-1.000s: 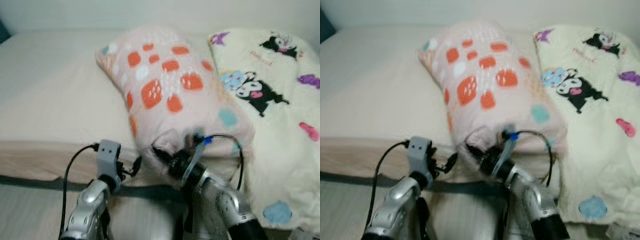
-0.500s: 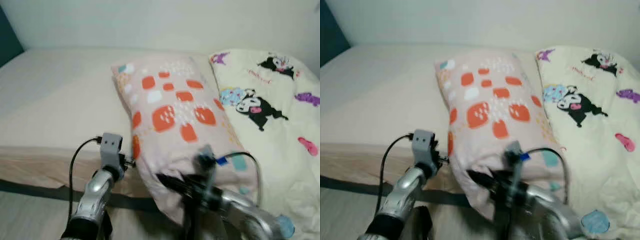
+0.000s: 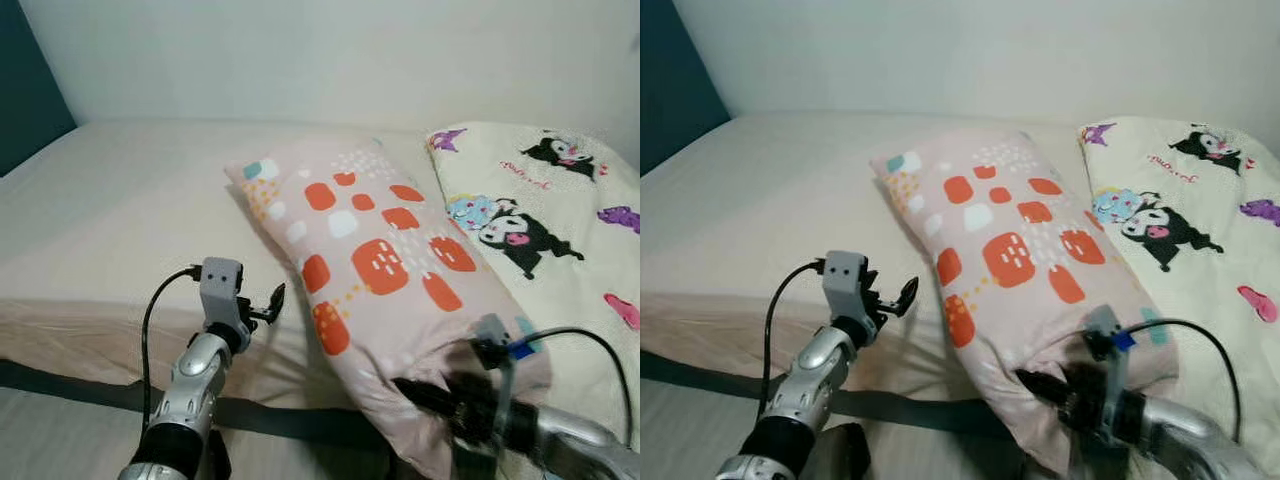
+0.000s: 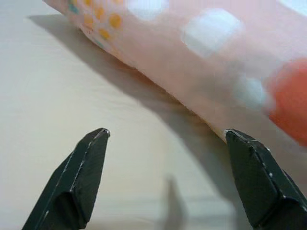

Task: Clean up the room

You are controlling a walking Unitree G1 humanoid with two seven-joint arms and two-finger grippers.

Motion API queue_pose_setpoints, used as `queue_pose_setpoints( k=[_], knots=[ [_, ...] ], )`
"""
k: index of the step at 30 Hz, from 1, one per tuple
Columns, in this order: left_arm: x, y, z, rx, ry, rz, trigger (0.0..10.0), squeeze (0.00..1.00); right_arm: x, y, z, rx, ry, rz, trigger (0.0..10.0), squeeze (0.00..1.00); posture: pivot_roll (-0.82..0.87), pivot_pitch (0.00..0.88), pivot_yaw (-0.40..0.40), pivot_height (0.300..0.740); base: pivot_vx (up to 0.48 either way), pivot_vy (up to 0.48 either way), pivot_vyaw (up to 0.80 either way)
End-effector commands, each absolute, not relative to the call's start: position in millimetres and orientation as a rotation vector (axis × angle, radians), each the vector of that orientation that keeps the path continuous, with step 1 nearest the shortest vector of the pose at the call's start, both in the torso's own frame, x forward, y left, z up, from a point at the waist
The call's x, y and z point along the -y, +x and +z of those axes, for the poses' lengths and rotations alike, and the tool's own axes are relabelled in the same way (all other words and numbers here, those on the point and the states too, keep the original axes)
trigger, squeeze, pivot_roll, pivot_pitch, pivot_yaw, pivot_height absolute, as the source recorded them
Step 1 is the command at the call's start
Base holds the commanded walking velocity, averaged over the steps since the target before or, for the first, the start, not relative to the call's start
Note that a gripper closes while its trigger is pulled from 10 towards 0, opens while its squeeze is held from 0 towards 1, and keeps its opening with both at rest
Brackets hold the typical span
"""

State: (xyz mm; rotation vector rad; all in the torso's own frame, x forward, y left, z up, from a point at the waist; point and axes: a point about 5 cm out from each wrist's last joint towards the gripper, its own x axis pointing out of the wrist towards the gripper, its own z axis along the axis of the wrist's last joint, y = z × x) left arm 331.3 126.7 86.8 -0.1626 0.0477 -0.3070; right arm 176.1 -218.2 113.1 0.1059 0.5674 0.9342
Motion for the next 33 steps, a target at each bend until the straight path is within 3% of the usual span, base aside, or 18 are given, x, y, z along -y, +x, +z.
queue_pose_setpoints(
  k=[1, 8, 14, 16, 20, 24, 29, 33],
  knots=[
    [-122, 334, 86, -0.046, -0.228, -0.309, 10.0, 0.00, 195, 138, 105, -0.727, 0.148, 1.113, 0.0, 0.00, -0.16, 0.000, 0.006, 0.461, 0.000, 0.000, 0.00],
    [-117, 334, 83, -0.073, -0.335, -0.322, 10.0, 0.00, 182, 117, 100, -0.779, 0.173, 1.195, 0.0, 0.00, -0.16, 0.000, 0.014, 0.461, 0.000, 0.000, 0.00],
    [-102, 331, 75, -0.178, -0.610, -0.430, 10.0, 0.00, 179, 108, 100, -0.799, 0.174, 1.220, 0.0, 0.00, -0.18, 0.000, 0.030, 0.461, 0.000, 0.000, 0.00],
    [-84, 323, 76, -0.240, -0.812, -0.604, 10.0, 0.00, 183, 111, 97, -0.797, 0.167, 1.184, 0.0, 0.00, -0.18, 0.000, 0.032, 0.461, 0.000, 0.000, 0.00],
    [-75, 313, 76, -0.276, -1.009, -0.743, 10.0, 0.00, 181, 112, 98, -0.794, 0.163, 1.164, 0.0, 0.00, -0.18, 0.001, 0.035, 0.461, 0.000, 0.000, 0.00],
    [-74, 309, 73, -0.297, -1.052, -0.778, 10.0, 0.00, 180, 112, 98, -0.792, 0.162, 1.160, 0.0, 0.00, -0.18, 0.004, 0.034, 0.461, 0.000, 0.000, 0.00],
    [-60, 291, 68, -0.394, -1.161, -0.940, 10.0, 0.00, 179, 115, 99, -0.783, 0.146, 1.138, 0.0, 0.00, -0.19, 0.023, 0.037, 0.461, 0.000, 0.000, 0.00],
    [-44, 280, 61, -0.467, -1.122, -0.993, 10.0, 0.00, 180, 119, 101, -0.765, 0.136, 1.126, 0.0, 0.00, -0.20, 0.029, 0.039, 0.461, 0.000, 0.000, 0.00]
  ],
)
